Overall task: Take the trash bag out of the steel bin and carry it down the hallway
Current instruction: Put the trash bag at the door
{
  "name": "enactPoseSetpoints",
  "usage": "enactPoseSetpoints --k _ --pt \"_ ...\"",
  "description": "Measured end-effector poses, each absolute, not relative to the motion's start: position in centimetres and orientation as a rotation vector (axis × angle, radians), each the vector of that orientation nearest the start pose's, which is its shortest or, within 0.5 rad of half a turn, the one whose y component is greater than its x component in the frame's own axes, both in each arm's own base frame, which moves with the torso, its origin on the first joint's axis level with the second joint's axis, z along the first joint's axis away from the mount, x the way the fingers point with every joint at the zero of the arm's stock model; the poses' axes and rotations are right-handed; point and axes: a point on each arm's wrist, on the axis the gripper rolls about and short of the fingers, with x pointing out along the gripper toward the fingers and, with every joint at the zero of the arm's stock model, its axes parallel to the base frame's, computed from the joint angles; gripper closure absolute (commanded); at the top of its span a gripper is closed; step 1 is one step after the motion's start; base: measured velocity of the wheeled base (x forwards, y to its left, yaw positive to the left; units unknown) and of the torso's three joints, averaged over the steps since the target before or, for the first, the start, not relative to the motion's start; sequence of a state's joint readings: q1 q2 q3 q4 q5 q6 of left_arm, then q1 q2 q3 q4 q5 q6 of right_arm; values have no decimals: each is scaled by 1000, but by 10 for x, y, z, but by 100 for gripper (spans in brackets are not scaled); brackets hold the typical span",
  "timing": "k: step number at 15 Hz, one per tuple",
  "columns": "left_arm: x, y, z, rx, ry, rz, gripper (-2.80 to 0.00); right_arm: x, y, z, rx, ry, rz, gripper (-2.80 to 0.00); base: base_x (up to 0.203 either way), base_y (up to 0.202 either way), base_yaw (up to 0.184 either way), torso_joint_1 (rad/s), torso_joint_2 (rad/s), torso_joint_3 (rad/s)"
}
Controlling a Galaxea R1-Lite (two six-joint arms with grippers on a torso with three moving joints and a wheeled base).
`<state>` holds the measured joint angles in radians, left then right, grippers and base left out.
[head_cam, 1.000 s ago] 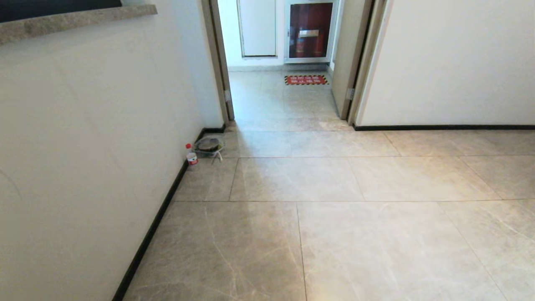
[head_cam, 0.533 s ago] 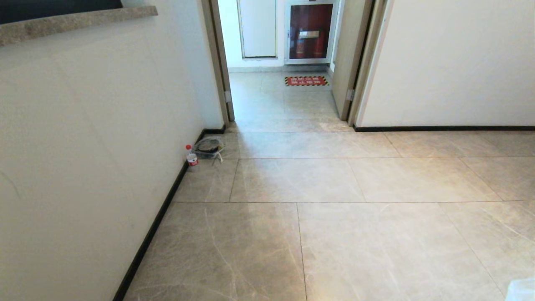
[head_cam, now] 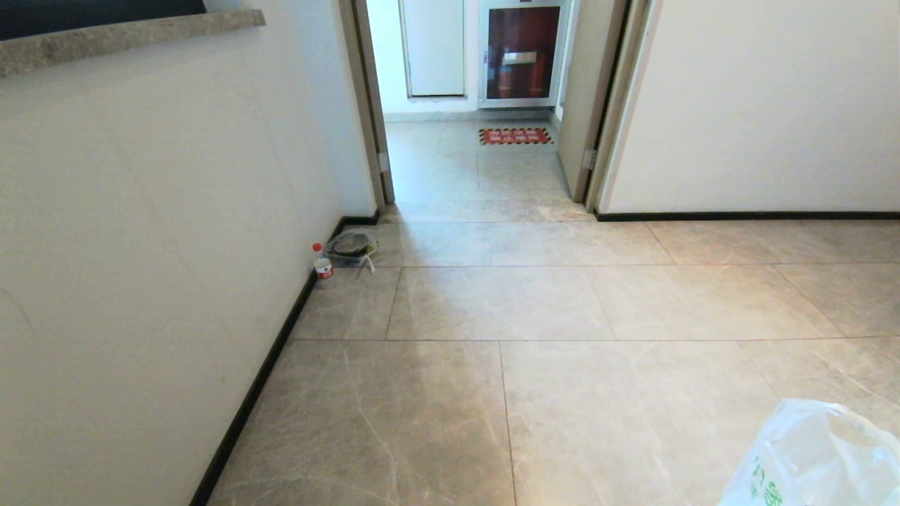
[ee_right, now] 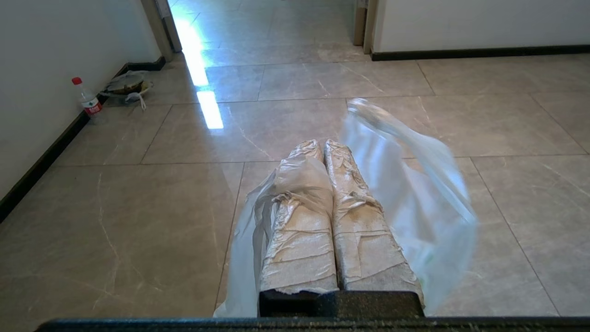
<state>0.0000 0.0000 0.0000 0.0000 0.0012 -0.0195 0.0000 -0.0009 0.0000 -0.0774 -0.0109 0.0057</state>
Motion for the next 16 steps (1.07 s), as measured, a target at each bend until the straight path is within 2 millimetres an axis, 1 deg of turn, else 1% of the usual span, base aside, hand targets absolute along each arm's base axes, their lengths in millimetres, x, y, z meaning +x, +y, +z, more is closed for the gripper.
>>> enactPoseSetpoints --k 16 --pt "-23 0 75 -20 0 1 0 -23 0 83 6 -79 -11 0 0 0 0 0 0 0"
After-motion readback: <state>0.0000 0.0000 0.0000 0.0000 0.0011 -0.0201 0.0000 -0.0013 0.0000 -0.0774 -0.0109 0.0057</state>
